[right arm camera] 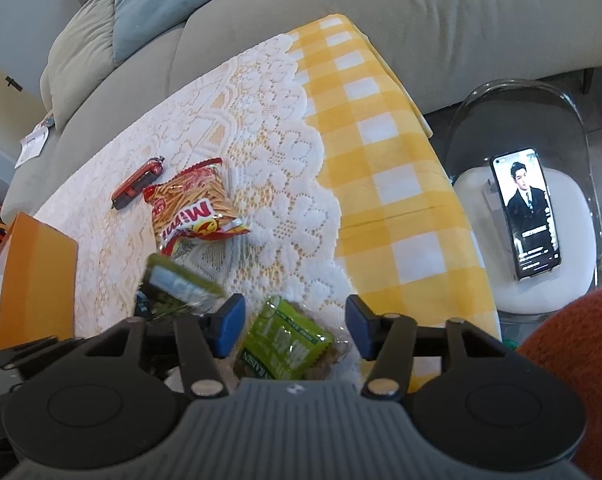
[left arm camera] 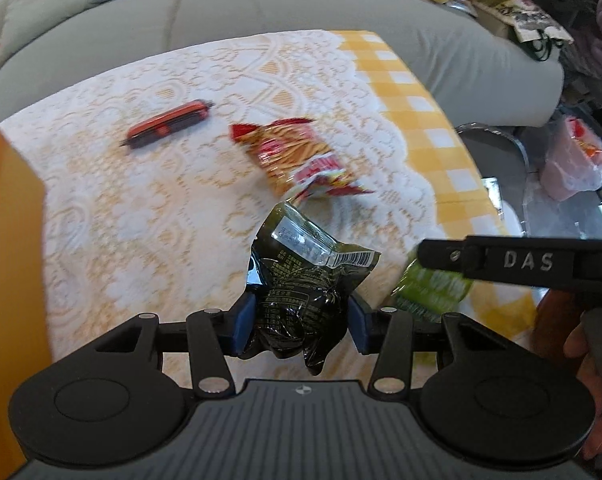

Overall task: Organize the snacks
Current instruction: 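Grasp the black seaweed pack with the left tool while the right tool reaches the green pack, then lift the black pack with the left tool while the right tool grasps the green pack, then carry both seaweed packs over the orange box and lower them inside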

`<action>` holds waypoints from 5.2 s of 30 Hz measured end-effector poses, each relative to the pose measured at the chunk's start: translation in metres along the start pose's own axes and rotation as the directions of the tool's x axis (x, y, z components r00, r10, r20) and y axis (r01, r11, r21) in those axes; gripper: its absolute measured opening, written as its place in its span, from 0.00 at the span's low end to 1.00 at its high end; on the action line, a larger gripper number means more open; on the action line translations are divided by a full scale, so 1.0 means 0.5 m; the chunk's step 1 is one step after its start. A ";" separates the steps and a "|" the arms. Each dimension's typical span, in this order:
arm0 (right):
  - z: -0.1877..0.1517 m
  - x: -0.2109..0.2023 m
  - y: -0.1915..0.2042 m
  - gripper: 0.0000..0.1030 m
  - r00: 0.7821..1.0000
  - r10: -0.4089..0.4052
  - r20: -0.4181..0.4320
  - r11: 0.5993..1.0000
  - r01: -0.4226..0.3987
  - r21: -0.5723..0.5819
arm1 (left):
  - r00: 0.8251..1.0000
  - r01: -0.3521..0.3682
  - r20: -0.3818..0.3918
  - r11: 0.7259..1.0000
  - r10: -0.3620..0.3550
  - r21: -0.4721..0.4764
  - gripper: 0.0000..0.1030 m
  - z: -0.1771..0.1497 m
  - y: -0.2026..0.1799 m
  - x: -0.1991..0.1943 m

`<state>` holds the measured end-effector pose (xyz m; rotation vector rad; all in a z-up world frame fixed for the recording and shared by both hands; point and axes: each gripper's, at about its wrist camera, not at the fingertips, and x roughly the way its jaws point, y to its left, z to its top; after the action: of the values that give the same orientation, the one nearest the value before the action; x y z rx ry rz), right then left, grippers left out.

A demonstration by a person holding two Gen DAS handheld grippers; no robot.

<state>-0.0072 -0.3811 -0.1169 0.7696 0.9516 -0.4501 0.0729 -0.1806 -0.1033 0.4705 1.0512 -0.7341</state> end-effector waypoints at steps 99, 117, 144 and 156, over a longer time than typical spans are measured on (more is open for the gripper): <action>-0.063 -0.186 0.413 0.25 0.935 0.351 0.039 0.713 -0.240 -0.659 | 0.950 -0.147 0.196 0.904 0.242 -0.401 0.42 -0.081 0.320 -0.333; -0.128 -0.016 0.694 0.25 0.899 0.315 -0.306 0.439 -0.423 -0.793 | 0.949 -0.310 -0.095 0.845 0.300 -0.436 0.43 -0.108 0.546 -0.220; -0.240 0.130 0.780 0.32 0.919 0.034 -0.393 0.192 -0.392 -0.900 | 0.923 -0.333 -0.325 0.851 0.206 -0.406 0.49 -0.168 0.578 -0.108; -0.229 0.106 0.777 0.48 0.936 0.048 -0.348 0.237 -0.349 -0.906 | 0.930 -0.339 -0.279 0.848 0.238 -0.407 0.63 -0.161 0.563 -0.143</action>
<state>0.2095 -0.0406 -0.0530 -0.2555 1.1214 0.5378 0.2101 0.0856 -0.0716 0.3000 1.2796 -0.1529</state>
